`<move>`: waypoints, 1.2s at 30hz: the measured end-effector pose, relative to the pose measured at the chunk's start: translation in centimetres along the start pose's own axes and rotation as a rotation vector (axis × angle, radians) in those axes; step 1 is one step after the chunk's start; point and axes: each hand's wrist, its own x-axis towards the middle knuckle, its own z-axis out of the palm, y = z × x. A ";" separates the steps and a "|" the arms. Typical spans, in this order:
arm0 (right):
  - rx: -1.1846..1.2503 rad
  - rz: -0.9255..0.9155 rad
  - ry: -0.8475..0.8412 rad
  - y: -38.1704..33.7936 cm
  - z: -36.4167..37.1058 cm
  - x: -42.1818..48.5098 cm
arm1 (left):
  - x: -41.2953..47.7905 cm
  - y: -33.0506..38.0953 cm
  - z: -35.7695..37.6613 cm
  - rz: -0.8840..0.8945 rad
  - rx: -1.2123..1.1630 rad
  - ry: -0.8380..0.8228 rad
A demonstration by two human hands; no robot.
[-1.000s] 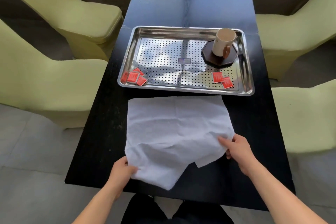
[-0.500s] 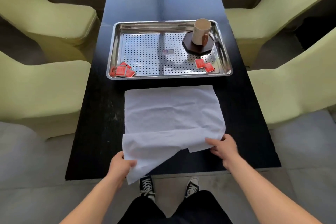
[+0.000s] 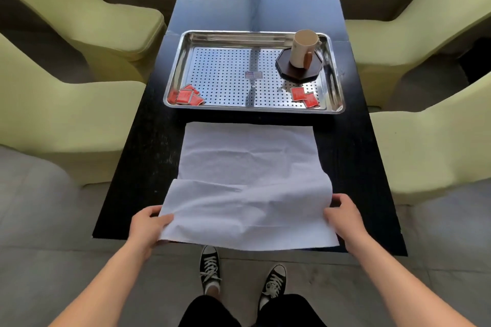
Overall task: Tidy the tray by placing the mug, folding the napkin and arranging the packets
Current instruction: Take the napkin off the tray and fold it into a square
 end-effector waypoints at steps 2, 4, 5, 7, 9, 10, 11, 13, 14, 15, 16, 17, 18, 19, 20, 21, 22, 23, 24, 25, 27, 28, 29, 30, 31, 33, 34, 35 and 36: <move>-0.101 0.020 -0.050 1.6 0.5 -0.1 | 0.0 -1.0 0.0 -0.108 -0.096 -0.021; -0.090 0.034 -0.042 2.8 0.7 -0.4 | -0.2 -1.7 -0.2 -0.175 -0.155 -0.033; -0.073 0.035 -0.030 3.1 0.7 -0.6 | -0.4 -2.0 -0.2 -0.188 -0.152 -0.037; -0.102 0.017 -0.019 3.6 0.6 -1.3 | -0.9 -2.5 -0.4 -0.185 -0.108 -0.045; -0.193 -0.019 -0.030 4.0 0.6 -2.3 | -1.4 -3.1 -0.5 -0.156 -0.014 -0.048; -0.228 -0.034 -0.041 4.3 0.6 -2.7 | -1.6 -3.4 -0.6 -0.135 0.026 -0.049; -0.241 -0.043 -0.055 4.5 0.4 -3.2 | -1.8 -3.5 -0.7 -0.113 0.046 -0.046; -0.168 -0.037 -0.057 5.0 -0.1 -4.1 | -2.0 -3.5 -1.0 -0.064 0.034 -0.022; -0.065 -0.030 -0.046 5.2 -0.4 -4.4 | -2.1 -3.4 -1.1 -0.036 0.009 -0.016; 0.066 -0.021 -0.035 5.5 -0.8 -4.8 | -2.3 -3.2 -1.1 -0.009 -0.020 -0.021; 0.200 -0.011 -0.036 5.6 -1.1 -5.0 | -2.4 -3.1 -1.2 0.009 -0.052 -0.037; 0.318 0.004 -0.056 5.7 -1.4 -5.2 | -2.6 -3.0 -1.3 0.013 -0.083 -0.057; 0.413 0.032 -0.093 5.7 -1.6 -5.2 | -2.8 -2.9 -1.4 0.002 -0.120 -0.075; 0.486 0.072 -0.135 5.7 -1.9 -5.2 | -2.9 -2.7 -1.6 -0.023 -0.170 -0.085; 0.537 0.108 -0.172 5.7 -2.1 -5.1 | -3.0 -2.5 -1.8 -0.058 -0.236 -0.094; 0.563 0.123 -0.198 5.6 -2.3 -5.0 | -3.1 -2.3 -2.0 -0.092 -0.314 -0.113; 0.560 0.117 -0.213 5.5 -2.6 -4.8 | -3.3 -2.1 -2.3 -0.116 -0.384 -0.144; 0.536 0.095 -0.222 5.3 -2.9 -4.7 | -3.4 -1.9 -2.5 -0.121 -0.430 -0.182; 0.507 0.060 -0.231 5.1 -3.1 -4.4 | -3.5 -1.7 -2.7 -0.107 -0.444 -0.213; 0.485 0.023 -0.239 5.0 -3.3 -4.2 | -3.6 -1.6 -2.8 -0.083 -0.439 -0.240; 0.456 -0.028 -0.233 4.6 -3.2 -3.7 | -3.7 -1.4 -2.7 -0.031 -0.421 -0.273; 0.447 -0.045 -0.220 4.4 -3.1 -3.5 | -3.7 -1.2 -2.7 -0.006 -0.424 -0.283; 0.441 -0.063 -0.205 4.2 -3.0 -3.4 | -3.8 -1.1 -2.6 0.018 -0.436 -0.291; 0.439 -0.080 -0.188 3.9 -2.9 -3.3 | -3.8 -1.0 -2.6 0.037 -0.443 -0.288; 0.440 -0.099 -0.170 3.7 -2.7 -3.2 | -3.7 -0.8 -2.5 0.047 -0.447 -0.279; 0.425 -0.135 -0.131 3.2 -2.4 -3.1 | -3.5 -0.7 -2.3 0.084 -0.397 -0.240; 0.393 -0.154 -0.113 3.1 -2.3 -3.0 | -3.4 -0.6 -2.1 0.116 -0.341 -0.209; 0.353 -0.173 -0.099 2.9 -2.3 -2.9 | -3.3 -0.5 -1.9 0.152 -0.281 -0.176; 0.317 -0.193 -0.087 2.7 -2.3 -2.8 | -3.2 -0.4 -1.8 0.200 -0.225 -0.143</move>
